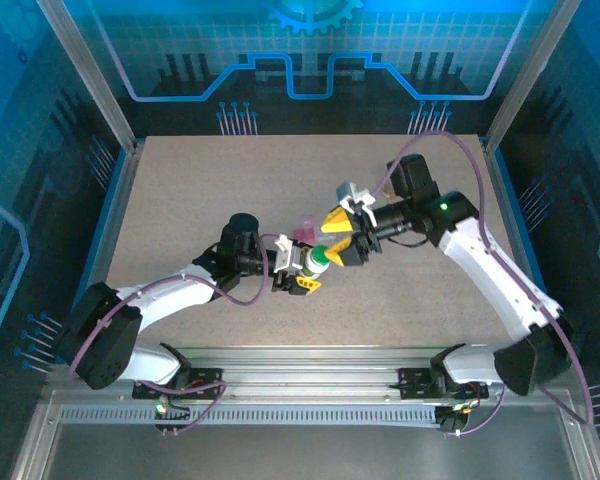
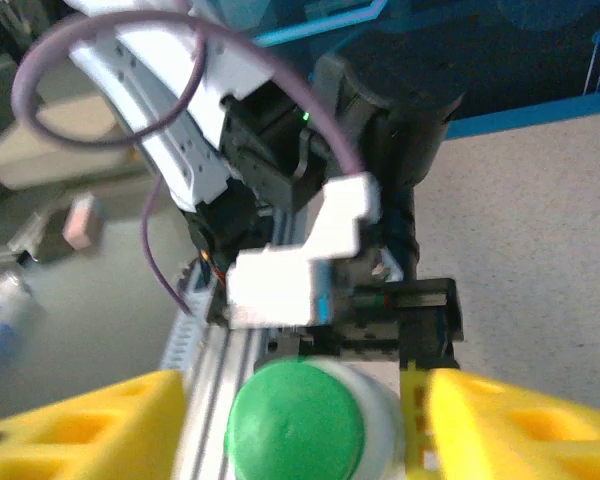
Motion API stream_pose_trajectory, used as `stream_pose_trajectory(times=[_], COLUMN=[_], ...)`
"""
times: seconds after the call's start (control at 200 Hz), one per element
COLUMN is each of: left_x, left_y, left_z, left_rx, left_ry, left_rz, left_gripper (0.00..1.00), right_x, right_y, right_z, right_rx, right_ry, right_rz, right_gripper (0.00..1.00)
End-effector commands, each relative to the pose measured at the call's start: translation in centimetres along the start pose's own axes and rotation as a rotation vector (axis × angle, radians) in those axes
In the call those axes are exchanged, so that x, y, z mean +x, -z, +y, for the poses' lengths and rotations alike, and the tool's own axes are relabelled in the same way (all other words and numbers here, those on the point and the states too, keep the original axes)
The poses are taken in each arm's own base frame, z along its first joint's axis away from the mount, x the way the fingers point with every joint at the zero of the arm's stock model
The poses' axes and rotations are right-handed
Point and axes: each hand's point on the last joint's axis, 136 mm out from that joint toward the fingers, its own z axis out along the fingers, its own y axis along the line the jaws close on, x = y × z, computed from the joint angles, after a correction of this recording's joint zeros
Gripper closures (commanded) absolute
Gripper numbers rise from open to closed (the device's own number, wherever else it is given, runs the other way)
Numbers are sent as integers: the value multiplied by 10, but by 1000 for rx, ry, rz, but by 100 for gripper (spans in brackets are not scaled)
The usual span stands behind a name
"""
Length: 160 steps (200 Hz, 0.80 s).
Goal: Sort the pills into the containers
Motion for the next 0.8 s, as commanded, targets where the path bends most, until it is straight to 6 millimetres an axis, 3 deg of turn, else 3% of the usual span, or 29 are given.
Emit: stream_pose_trajectory(times=[0.0, 0.15, 0.28, 0.375, 0.495, 0.795], left_x=[-9, -12, -15, -15, -12, -14], left_y=[0, 1, 1, 1, 1, 2], left_z=[-3, -3, -4, -5, -7, -8], left_rx=[21, 19, 22, 26, 22, 21], left_ry=[-6, 0, 1, 4, 0, -11], left_rz=[-30, -44, -48, -43, -21, -26], left_gripper=[100, 100, 100, 100, 100, 100], right_x=[-4, 7, 12, 7, 6, 28], right_y=[3, -10, -21, -21, -17, -22], right_z=[7, 14, 2, -4, 4, 10], right_rx=[65, 72, 146, 166, 131, 105], right_ry=[202, 318, 361, 360, 356, 348], right_rz=[-48, -21, 29, 48, 112, 358], right_gripper=[23, 23, 28, 33, 39, 43])
